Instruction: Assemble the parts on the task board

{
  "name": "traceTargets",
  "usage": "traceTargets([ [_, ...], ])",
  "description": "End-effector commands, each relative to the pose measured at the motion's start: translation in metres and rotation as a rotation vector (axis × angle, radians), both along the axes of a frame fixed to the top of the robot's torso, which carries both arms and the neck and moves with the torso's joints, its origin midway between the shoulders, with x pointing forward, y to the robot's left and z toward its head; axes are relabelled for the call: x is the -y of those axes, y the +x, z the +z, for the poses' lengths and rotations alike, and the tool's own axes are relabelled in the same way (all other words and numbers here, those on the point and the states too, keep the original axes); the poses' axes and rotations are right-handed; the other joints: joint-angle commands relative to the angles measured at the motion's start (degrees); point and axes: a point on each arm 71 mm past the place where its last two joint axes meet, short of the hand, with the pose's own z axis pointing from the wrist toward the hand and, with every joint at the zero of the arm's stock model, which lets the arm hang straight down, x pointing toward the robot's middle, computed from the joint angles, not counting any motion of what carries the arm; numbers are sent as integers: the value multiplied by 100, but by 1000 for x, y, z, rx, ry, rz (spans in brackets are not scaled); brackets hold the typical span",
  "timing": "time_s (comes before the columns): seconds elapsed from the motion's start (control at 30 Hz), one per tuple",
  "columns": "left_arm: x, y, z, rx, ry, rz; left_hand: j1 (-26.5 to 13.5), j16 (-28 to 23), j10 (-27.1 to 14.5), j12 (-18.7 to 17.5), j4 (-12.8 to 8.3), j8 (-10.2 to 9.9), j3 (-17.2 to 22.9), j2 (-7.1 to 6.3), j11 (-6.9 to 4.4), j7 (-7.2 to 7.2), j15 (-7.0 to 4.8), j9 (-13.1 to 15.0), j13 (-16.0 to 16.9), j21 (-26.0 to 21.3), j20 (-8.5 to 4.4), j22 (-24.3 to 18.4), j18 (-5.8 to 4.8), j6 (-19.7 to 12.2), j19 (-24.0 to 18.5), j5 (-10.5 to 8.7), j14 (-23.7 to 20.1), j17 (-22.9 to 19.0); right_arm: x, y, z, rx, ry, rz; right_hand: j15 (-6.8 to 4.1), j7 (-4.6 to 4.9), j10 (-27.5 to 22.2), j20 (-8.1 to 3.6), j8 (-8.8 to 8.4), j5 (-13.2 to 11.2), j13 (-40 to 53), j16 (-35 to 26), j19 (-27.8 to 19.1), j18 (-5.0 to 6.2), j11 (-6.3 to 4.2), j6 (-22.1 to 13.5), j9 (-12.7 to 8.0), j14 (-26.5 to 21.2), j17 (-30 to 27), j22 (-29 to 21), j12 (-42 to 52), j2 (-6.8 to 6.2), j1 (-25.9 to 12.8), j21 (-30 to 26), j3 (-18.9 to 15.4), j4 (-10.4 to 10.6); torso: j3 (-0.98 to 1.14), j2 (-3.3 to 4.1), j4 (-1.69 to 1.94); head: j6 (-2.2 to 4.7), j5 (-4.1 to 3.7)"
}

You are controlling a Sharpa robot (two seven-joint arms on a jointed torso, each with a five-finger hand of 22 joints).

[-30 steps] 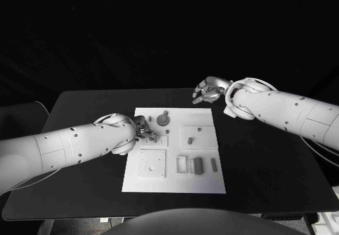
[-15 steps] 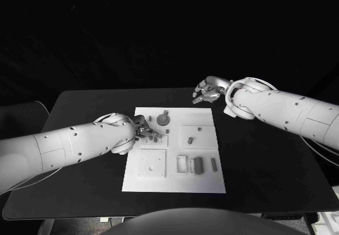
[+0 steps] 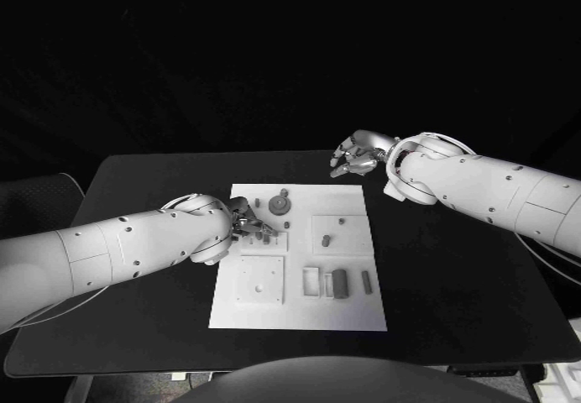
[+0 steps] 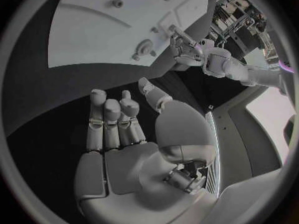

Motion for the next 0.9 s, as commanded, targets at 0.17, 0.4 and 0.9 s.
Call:
traceTargets([
  [0.17, -5, -2, 2, 13, -38, -10, 88, -27, -117, -23, -44, -59, 10, 177, 37, 37, -55, 5, 29, -50, -46, 63, 227, -158, -39, -9, -55, 4, 3, 0, -1, -6, -2, 3, -37, 45, -15, 11, -41, 14, -6, -24, 2, 76, 1, -17, 5, -5, -7, 66, -22, 8, -33, -31, 12, 23, -4, -2, 3, 33, -12],
  [0.4, -16, -2, 16, -7, -73, -26, 367, -181, -310, -157, -353, -210, -32, 601, 136, 141, 27, -60, 7, -184, -14, 30, 203, -413, -231, 218, -226, -60, 11, 1, -1, -7, -4, -15, -37, 46, -15, 11, -43, 14, -6, -24, 3, 76, 2, -20, 6, -5, -7, 66, -21, 8, -35, -31, 11, 24, -2, -4, 6, 88, -23],
  [0.9, -49, 60, 72, 90, -52, 104, 380, -925, -847, -810, -527, -821, -15, 886, 551, 566, 413, -544, -303, -823, 118, -276, 137, -1299, -678, 174, -645, -565, 18, 2, -5, -12, -6, -34, -36, 49, -13, 10, -52, 14, -6, -22, 8, 76, 4, -33, 6, -1, -7, 66, -19, 7, -46, -29, 9, 31, -3, 7, -12, 203, 17],
])
